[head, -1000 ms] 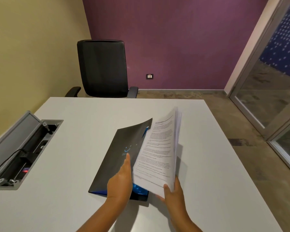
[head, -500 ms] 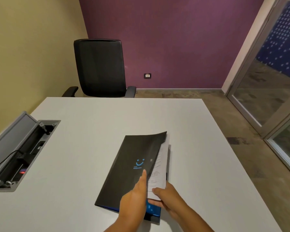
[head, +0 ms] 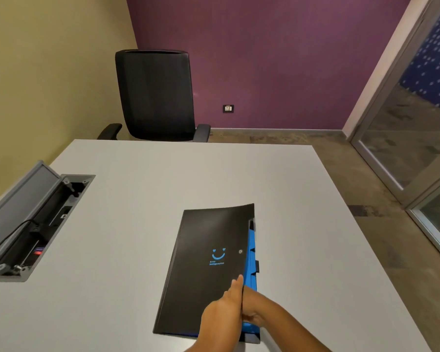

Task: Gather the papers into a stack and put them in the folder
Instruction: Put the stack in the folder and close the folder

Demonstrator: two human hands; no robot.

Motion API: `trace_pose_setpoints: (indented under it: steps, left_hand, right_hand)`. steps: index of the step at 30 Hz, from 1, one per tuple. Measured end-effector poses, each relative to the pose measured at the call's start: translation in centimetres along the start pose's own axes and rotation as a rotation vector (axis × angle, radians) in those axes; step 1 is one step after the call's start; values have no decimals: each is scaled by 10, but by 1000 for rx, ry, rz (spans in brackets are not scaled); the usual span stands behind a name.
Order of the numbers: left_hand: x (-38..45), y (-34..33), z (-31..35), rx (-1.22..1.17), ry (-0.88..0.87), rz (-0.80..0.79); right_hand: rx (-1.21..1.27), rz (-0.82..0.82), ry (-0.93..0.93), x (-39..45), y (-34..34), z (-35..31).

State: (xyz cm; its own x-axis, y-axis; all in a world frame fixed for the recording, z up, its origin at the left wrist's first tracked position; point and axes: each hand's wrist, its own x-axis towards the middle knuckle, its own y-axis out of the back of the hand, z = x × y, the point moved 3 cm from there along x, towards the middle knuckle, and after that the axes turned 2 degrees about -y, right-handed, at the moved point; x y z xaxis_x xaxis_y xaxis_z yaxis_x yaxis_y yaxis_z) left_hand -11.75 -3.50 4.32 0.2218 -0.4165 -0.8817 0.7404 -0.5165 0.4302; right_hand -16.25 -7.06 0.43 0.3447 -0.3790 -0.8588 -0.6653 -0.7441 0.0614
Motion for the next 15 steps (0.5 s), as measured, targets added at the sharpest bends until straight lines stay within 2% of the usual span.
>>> trace_pose_setpoints:
  steps: [1,2,3,4,5,6,9,11,15]
  left_hand:
    - [2,-5,-7,28,-36,-31]
    - [6,-10,-20,105,-142,31]
    - [7,-22,-35,206,-305,210]
    - [-3,-15,-34,188,-460,396]
    - [-11,-2,-30,123,-587,451]
    - [-13,6,-39,115,-633,423]
    - [18,27,-67,274,-437,489]
    - [33,30,-80,369,-367,422]
    - [58,24,-108,438,-312,288]
  right_hand:
    - [25,16,0,1,3,6]
    - [73,49,22,4,7,12]
    - [93,85,63,8,11,18]
    - [73,140,103,10,17,25]
    - [30,199,120,11,22,31]
    - [-8,262,126,11,29,36]
    - [-72,437,167,13,51,48]
    - [-124,510,212,14,62,49]
    - [-181,521,278,24,74,36]
